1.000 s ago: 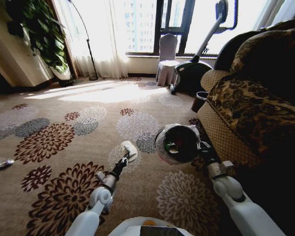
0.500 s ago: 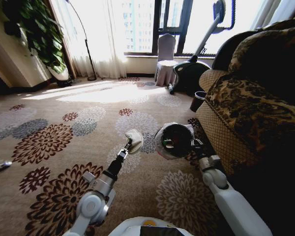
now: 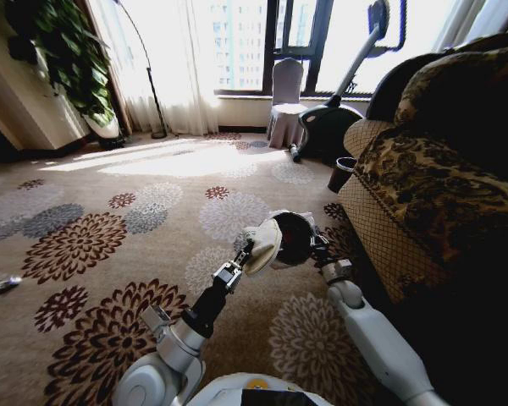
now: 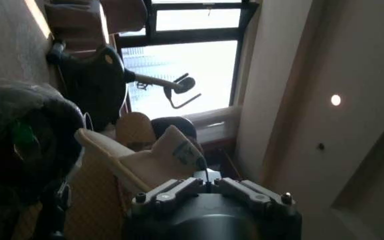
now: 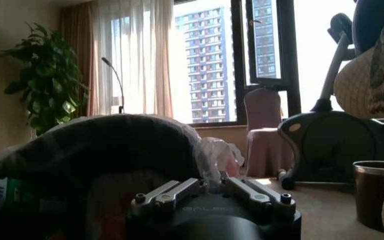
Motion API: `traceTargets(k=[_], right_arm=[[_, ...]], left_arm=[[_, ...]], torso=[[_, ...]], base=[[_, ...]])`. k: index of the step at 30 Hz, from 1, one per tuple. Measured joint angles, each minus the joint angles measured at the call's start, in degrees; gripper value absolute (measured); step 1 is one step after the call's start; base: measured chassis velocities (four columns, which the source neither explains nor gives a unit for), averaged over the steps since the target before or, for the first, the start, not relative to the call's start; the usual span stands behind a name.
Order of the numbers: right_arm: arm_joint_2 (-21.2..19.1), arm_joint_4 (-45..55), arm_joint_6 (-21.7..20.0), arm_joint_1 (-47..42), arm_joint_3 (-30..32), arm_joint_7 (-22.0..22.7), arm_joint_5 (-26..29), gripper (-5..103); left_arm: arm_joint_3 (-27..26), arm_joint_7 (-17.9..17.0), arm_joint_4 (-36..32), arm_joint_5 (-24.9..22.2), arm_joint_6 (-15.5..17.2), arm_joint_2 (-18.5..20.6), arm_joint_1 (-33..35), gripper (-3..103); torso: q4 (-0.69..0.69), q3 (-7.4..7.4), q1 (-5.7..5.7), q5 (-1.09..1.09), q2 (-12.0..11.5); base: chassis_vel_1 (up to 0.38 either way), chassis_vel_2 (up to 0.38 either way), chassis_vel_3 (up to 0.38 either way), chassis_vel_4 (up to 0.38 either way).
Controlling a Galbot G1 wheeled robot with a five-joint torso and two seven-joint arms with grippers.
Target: Pick up the trash from the ground and place it into the trash bin.
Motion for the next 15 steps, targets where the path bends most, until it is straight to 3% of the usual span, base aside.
traceTargets(k=[15], right_arm=[[-3.15,8.33,0.76,-6.49,2.58,0.01,2.21,0]], left_arm=[[6.62,-0.74,6.81,-1.08,0.68,0.11,-10.12,0]], torso=[[-0.01,0.00,0.00,0.01,0.01]], base=[[0.000,0.000,0.000,0.000]])
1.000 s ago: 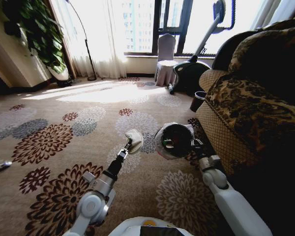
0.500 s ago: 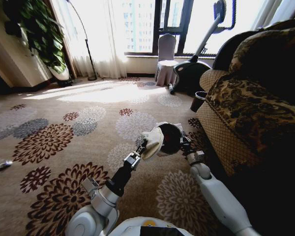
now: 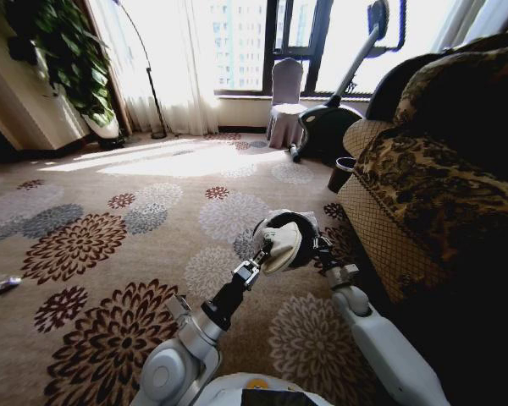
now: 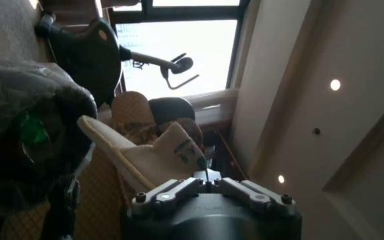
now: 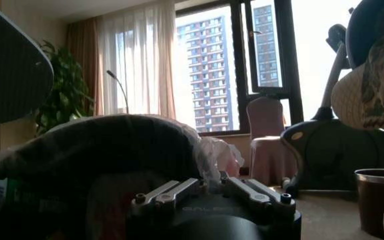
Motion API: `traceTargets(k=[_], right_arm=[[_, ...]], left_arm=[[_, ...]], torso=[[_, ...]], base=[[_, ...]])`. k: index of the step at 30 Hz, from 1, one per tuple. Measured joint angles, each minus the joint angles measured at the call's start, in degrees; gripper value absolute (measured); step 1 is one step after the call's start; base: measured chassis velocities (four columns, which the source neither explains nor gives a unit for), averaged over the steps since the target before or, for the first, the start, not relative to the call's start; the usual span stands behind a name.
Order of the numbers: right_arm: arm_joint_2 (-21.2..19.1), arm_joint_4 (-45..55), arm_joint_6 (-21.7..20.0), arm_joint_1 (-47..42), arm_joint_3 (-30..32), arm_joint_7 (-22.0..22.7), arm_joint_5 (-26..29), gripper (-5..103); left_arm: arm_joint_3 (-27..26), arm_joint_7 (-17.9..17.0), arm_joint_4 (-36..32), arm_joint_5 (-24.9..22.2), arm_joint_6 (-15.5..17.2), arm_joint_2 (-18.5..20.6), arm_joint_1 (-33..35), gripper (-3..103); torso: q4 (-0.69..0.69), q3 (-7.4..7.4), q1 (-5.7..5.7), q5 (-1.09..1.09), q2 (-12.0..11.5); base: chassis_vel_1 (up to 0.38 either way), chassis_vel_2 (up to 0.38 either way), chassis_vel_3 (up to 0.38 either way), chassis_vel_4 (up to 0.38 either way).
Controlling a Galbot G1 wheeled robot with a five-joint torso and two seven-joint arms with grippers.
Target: Pick up the trash from the ground and place it into the trash bin.
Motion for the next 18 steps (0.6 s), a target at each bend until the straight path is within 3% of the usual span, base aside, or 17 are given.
traceTargets(k=[18], right_arm=[[-1.17,9.46,-0.48,-4.75,0.11,0.00,2.77,0]], left_arm=[[1.73,-0.14,9.18,0.44,-0.18,-0.78,-7.53,0]], torso=[[0.02,0.00,0.00,-0.01,0.00]], base=[[0.000,0.000,0.000,0.000]])
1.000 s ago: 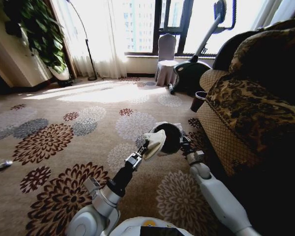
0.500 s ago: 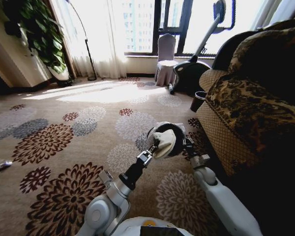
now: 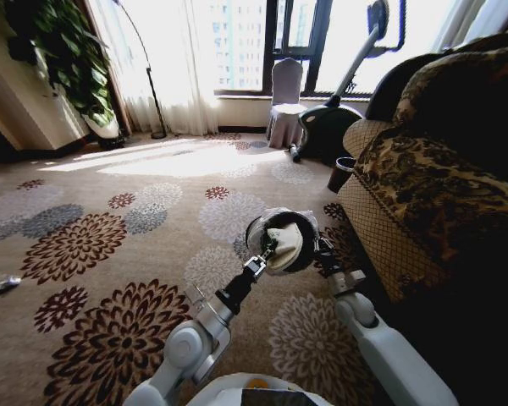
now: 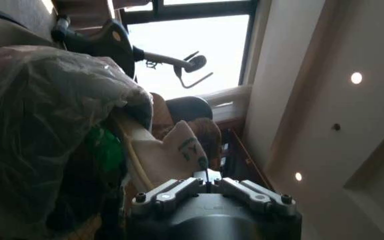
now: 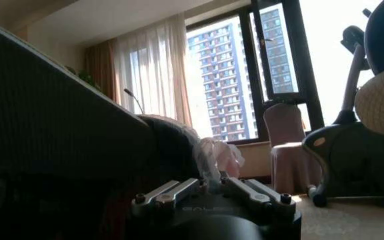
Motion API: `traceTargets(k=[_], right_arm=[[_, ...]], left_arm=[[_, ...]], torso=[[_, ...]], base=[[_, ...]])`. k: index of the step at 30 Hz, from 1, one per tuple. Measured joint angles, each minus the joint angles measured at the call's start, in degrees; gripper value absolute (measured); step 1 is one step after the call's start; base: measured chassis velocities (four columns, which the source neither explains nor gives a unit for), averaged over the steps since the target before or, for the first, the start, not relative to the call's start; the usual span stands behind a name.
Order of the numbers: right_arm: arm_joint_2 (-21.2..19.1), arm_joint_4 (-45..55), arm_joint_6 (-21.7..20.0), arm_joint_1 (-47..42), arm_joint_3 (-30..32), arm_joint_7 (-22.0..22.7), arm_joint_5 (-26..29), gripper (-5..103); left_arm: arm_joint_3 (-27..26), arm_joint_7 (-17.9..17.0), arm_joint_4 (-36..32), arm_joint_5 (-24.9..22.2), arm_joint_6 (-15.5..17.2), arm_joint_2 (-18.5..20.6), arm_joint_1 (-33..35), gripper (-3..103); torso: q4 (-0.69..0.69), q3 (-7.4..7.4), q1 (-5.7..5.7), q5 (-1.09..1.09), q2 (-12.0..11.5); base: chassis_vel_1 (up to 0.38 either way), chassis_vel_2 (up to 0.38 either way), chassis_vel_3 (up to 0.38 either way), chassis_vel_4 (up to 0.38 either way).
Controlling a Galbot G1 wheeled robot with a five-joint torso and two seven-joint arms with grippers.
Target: Pick up the trash from the ground and place it into the trash bin.
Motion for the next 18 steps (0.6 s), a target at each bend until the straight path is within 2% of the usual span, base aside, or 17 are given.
traceTargets(k=[11,18], right_arm=[[-0.48,2.62,0.32,-1.94,-0.02,0.02,0.38,0],[-0.14,1.77,2.40,-2.13,-0.26,-0.01,-6.46,0]], left_arm=[[-0.33,-0.97,3.27,1.24,-0.17,-0.52,-2.94,0],[-0.40,-1.54,3.81,5.38,-0.22,-0.56,-3.11,0]], torso=[[-0.01,0.00,0.00,0.00,0.00],[-0.01,0.00,0.00,0.00,0.00]], base=[[0.000,0.000,0.000,0.000],[0.000,0.000,0.000,0.000]])
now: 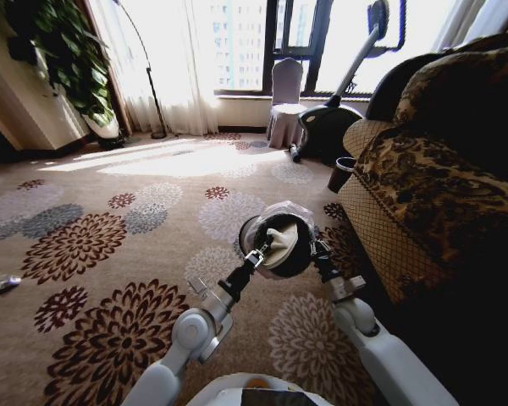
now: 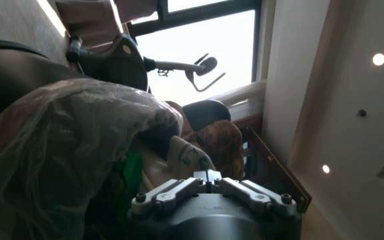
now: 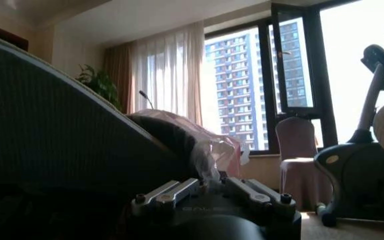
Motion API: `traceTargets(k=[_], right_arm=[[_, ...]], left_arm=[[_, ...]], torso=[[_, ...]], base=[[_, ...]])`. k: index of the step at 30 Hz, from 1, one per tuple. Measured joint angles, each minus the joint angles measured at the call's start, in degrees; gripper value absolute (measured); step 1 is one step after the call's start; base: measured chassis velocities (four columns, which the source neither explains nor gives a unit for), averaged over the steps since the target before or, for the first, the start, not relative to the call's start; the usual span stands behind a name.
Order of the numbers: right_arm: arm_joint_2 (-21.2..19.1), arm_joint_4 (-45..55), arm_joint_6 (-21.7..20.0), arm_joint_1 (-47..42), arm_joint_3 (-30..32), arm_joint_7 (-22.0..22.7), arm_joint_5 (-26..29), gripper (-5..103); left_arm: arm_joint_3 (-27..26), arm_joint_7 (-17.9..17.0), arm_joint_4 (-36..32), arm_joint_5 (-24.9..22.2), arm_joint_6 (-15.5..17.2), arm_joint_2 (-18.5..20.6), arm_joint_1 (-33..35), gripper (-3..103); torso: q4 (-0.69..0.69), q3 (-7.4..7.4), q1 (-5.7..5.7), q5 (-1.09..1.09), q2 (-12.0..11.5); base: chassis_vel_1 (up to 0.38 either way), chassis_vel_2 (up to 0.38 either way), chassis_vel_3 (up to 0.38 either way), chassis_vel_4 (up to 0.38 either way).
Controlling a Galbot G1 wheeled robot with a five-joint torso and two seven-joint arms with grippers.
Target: Pick up the trash from the ground and place it into the trash bin.
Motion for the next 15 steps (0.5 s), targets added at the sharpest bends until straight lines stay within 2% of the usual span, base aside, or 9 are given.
traceTargets(k=[9,15], right_arm=[[-0.17,-2.56,0.32,2.41,0.10,-0.06,-5.18,0],[-0.17,-2.79,1.73,2.90,0.14,-0.06,-6.26,0]], left_arm=[[0.44,0.60,-3.85,4.59,0.30,0.81,2.89,0],[0.88,0.18,-2.43,5.80,0.19,0.44,2.99,0]], torso=[[0.01,0.00,0.00,0.00,0.00],[0.01,0.00,0.00,0.00,0.00]], base=[[0.000,0.000,0.000,0.000],[0.000,0.000,0.000,0.000]])
